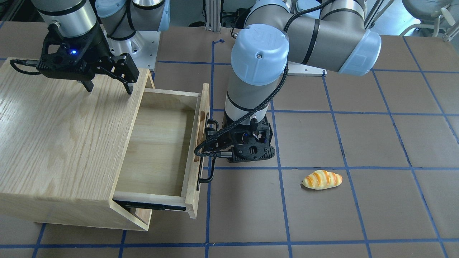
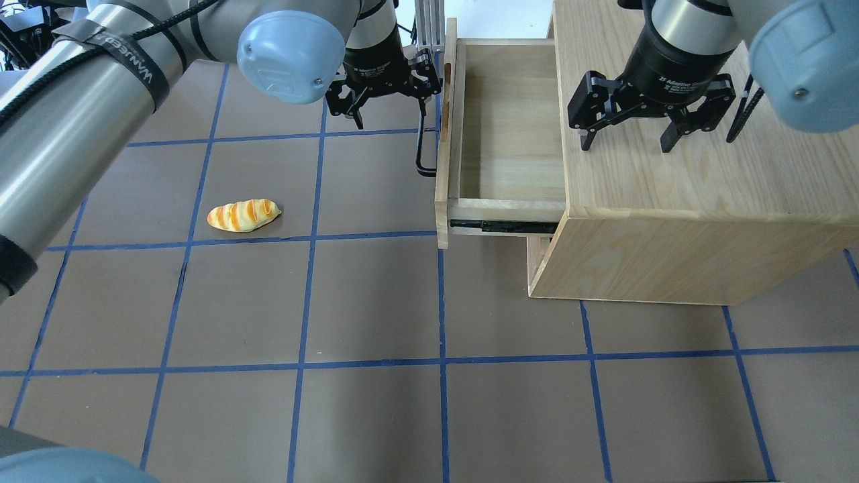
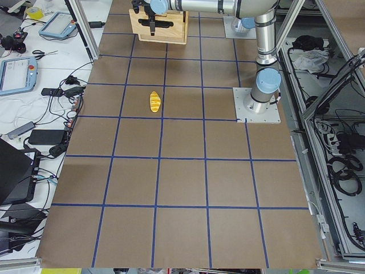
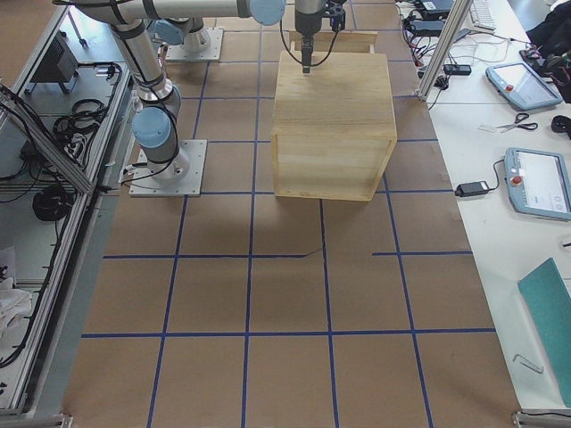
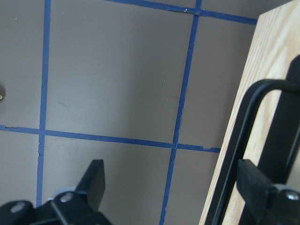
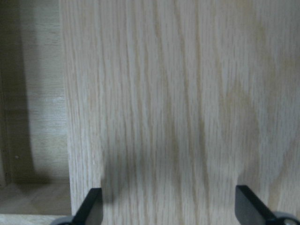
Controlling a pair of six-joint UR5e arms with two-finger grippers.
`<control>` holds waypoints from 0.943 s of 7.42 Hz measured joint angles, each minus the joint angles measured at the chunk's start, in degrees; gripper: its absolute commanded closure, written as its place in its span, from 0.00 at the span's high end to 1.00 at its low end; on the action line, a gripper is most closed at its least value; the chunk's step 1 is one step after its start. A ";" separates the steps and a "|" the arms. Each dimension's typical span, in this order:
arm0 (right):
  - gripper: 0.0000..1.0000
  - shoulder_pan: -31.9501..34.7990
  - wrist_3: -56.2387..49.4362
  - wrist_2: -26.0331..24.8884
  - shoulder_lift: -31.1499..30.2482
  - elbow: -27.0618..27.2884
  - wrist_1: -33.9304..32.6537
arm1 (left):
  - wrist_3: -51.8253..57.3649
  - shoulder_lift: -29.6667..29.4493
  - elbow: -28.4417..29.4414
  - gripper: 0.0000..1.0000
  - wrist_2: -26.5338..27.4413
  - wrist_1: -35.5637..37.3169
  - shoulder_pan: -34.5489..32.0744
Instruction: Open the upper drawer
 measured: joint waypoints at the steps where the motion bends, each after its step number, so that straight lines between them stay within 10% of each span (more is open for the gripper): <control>1: 1.00 0.00 0.00 0.01 0.00 0.00 0.00 | 0.41 0.03 0.00 1.00 0.03 -0.22 0.18; 7: 1.00 0.00 0.00 -0.01 0.00 0.00 0.00 | 1.74 0.31 0.47 1.00 -0.89 -0.68 1.23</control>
